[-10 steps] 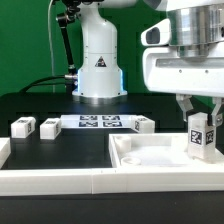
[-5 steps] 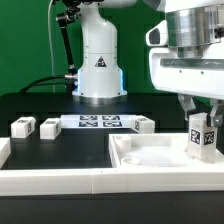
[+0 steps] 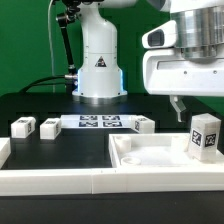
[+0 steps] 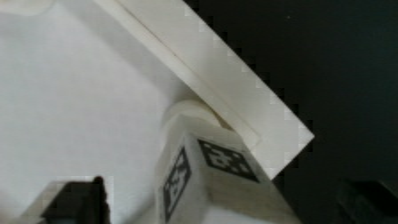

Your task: Assemble square table

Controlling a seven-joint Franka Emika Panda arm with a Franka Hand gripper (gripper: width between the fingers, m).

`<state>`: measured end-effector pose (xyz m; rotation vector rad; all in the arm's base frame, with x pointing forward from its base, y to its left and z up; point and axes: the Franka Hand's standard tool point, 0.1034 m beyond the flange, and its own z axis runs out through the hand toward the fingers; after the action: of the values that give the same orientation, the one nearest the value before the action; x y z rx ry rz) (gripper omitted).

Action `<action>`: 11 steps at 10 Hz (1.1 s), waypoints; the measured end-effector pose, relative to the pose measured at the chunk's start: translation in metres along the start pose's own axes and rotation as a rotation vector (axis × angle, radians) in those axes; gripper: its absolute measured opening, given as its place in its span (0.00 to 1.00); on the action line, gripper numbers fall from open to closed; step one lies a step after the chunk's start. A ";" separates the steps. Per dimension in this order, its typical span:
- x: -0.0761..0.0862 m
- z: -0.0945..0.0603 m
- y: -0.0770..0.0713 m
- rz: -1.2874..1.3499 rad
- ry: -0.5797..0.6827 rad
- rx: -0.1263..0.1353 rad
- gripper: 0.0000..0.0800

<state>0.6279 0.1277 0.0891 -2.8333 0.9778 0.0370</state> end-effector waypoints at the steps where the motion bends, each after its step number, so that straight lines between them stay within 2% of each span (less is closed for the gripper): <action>1: 0.000 0.001 0.000 -0.068 0.000 0.002 0.81; 8: 0.010 0.000 0.000 -0.670 -0.013 -0.005 0.81; 11: 0.011 0.001 0.001 -0.840 -0.014 -0.005 0.81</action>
Offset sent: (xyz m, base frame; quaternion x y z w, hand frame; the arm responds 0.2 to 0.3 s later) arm 0.0109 -0.0007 0.0009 -0.0202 -0.0140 -0.1910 0.9813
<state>0.6359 0.1208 0.0868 -2.9885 -0.2646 -0.0324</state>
